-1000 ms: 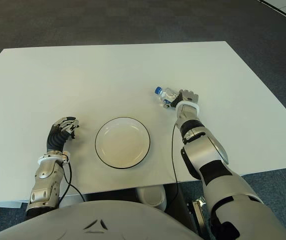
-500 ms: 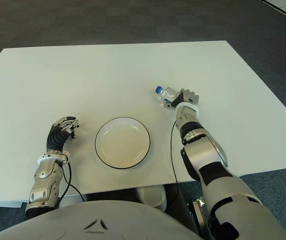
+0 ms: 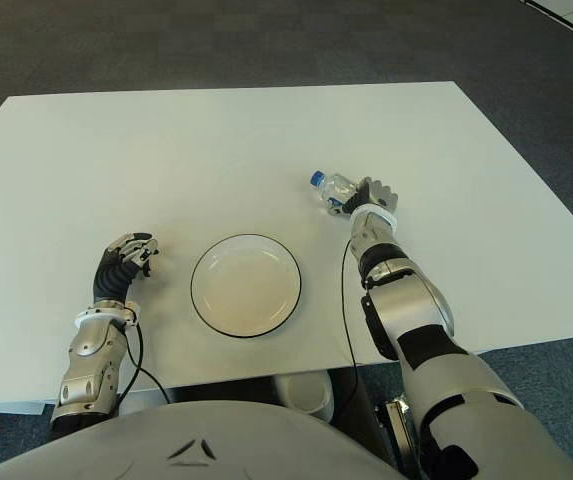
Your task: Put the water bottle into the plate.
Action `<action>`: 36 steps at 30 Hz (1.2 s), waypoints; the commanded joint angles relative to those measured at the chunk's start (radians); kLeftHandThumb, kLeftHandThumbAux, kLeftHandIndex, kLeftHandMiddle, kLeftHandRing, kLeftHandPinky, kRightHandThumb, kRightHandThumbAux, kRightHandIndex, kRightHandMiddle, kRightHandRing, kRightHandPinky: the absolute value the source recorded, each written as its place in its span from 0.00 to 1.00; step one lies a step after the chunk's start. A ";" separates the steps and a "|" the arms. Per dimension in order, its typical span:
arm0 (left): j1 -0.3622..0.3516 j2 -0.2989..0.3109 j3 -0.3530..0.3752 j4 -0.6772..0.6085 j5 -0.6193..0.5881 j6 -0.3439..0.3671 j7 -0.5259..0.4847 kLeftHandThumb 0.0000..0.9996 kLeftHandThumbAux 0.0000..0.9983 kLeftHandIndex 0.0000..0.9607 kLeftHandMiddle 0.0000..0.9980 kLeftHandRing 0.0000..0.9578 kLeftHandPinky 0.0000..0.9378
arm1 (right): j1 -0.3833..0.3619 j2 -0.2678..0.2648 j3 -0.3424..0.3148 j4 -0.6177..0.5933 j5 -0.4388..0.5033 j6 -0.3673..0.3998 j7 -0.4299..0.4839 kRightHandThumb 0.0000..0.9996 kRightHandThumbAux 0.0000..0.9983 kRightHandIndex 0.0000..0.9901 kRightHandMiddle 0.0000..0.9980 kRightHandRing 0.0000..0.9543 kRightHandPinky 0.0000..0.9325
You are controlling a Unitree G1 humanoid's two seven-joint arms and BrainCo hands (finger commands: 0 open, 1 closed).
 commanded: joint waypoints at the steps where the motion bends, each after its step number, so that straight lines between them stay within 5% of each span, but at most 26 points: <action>1: 0.009 0.002 0.002 0.021 -0.003 0.018 -0.004 0.84 0.68 0.41 0.56 0.78 0.78 | 0.074 0.043 -0.148 0.030 0.165 -0.023 0.095 0.70 0.73 0.44 0.85 0.89 0.92; 6: 0.009 0.004 0.003 0.021 -0.004 0.023 -0.003 0.84 0.68 0.41 0.57 0.78 0.78 | 0.049 0.052 -0.292 0.013 0.309 -0.033 0.124 0.70 0.73 0.44 0.82 0.86 0.87; 15: 0.008 0.001 0.005 0.012 -0.001 0.044 0.009 0.84 0.68 0.41 0.56 0.77 0.77 | 0.020 0.081 -0.657 -0.007 0.682 -0.036 0.210 0.70 0.73 0.44 0.80 0.83 0.87; 19: 0.006 -0.002 0.009 0.009 -0.005 0.054 0.013 0.84 0.68 0.41 0.56 0.76 0.76 | 0.010 0.080 -0.759 -0.007 0.791 -0.029 0.264 0.70 0.73 0.44 0.80 0.84 0.89; 36: -0.002 -0.005 0.009 0.016 -0.002 0.053 0.019 0.84 0.68 0.42 0.57 0.77 0.78 | -0.030 0.065 -0.816 -0.019 0.882 -0.005 0.348 0.71 0.72 0.44 0.82 0.87 0.92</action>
